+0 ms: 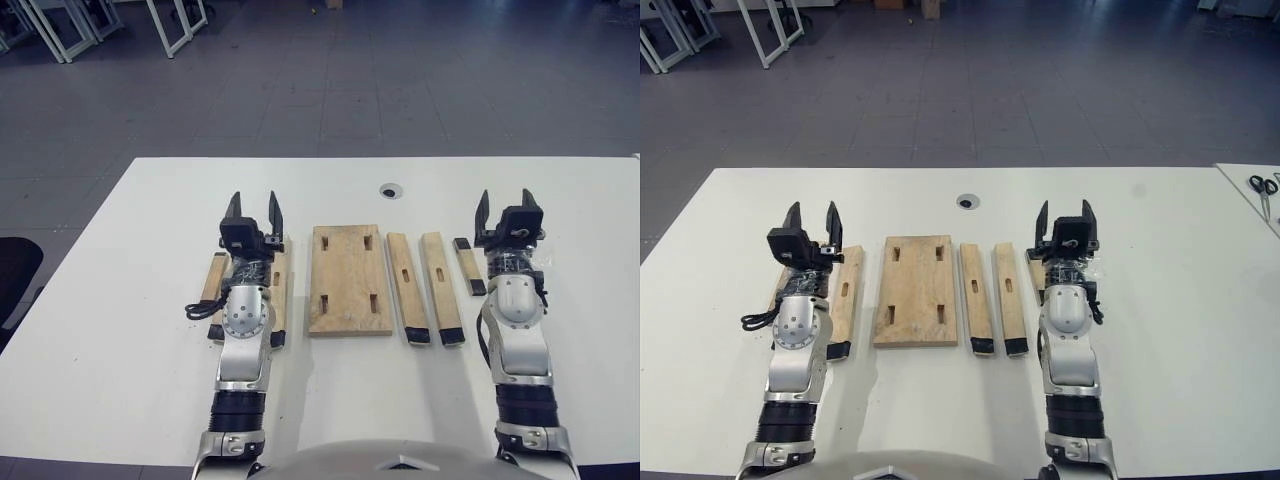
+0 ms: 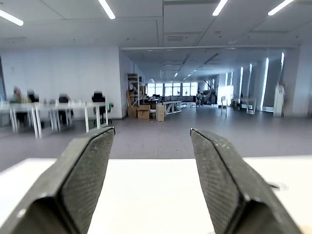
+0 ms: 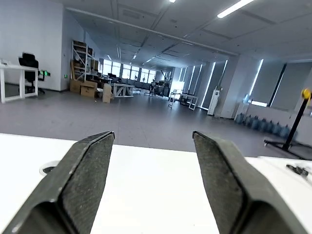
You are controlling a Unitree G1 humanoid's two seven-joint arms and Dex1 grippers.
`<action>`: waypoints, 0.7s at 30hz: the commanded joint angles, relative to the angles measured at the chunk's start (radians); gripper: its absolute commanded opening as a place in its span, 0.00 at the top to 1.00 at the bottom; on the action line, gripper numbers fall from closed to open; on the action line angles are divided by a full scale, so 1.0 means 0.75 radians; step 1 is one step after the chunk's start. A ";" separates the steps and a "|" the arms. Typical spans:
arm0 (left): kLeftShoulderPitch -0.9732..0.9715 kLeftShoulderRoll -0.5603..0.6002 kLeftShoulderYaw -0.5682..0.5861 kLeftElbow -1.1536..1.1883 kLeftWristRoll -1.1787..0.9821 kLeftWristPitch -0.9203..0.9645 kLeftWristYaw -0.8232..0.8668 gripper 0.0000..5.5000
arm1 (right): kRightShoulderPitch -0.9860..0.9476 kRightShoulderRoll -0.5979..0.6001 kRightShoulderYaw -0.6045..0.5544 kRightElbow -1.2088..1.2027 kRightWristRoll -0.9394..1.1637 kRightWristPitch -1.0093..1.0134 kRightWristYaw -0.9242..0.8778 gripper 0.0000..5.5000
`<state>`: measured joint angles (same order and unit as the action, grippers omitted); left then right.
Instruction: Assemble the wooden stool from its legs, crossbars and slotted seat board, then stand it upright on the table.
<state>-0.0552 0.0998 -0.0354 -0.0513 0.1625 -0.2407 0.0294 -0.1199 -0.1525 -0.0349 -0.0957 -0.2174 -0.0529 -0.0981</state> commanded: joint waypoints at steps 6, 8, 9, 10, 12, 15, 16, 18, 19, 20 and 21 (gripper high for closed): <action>-0.015 -0.090 0.071 -0.018 -0.158 0.067 0.019 0.48 | 0.036 0.056 -0.086 -0.065 0.192 0.182 0.055 0.46; -0.007 -0.090 0.064 -0.021 -0.146 0.060 0.019 0.48 | 0.080 0.036 -0.116 -0.088 0.230 0.228 0.091 0.46; -0.003 -0.089 0.062 -0.020 -0.143 0.059 0.021 0.48 | 0.123 0.012 -0.119 -0.099 0.233 0.272 0.125 0.46; 0.003 -0.087 0.063 -0.019 -0.138 0.057 0.023 0.48 | 0.173 -0.010 -0.118 -0.110 0.247 0.331 0.167 0.46; 0.014 -0.083 0.066 -0.014 -0.130 0.053 0.026 0.48 | 0.270 -0.039 -0.112 -0.139 0.282 0.420 0.243 0.46; 0.027 -0.083 0.069 -0.012 -0.122 0.050 0.029 0.48 | 0.381 -0.069 -0.088 -0.173 0.315 0.494 0.333 0.46; 0.034 -0.082 0.068 -0.013 -0.117 0.052 0.029 0.48 | 0.408 -0.077 -0.079 -0.180 0.322 0.519 0.357 0.46; 0.043 -0.080 0.068 -0.010 -0.109 0.053 0.030 0.48 | 0.436 -0.087 -0.067 -0.175 0.326 0.557 0.383 0.46; 0.046 -0.079 0.068 -0.008 -0.108 0.052 0.029 0.48 | 0.441 -0.086 -0.067 -0.167 0.329 0.576 0.386 0.46; 0.047 -0.079 0.069 -0.007 -0.109 0.052 0.029 0.48 | 0.435 -0.084 -0.066 -0.148 0.333 0.606 0.389 0.46; 0.047 -0.079 0.070 -0.006 -0.110 0.052 0.027 0.48 | 0.428 -0.080 -0.067 -0.130 0.336 0.631 0.389 0.46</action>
<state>-0.0281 0.0319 0.0152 -0.0562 0.0682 -0.2031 0.0488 0.2102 -0.2084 -0.0923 -0.2180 0.0249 0.3770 0.1892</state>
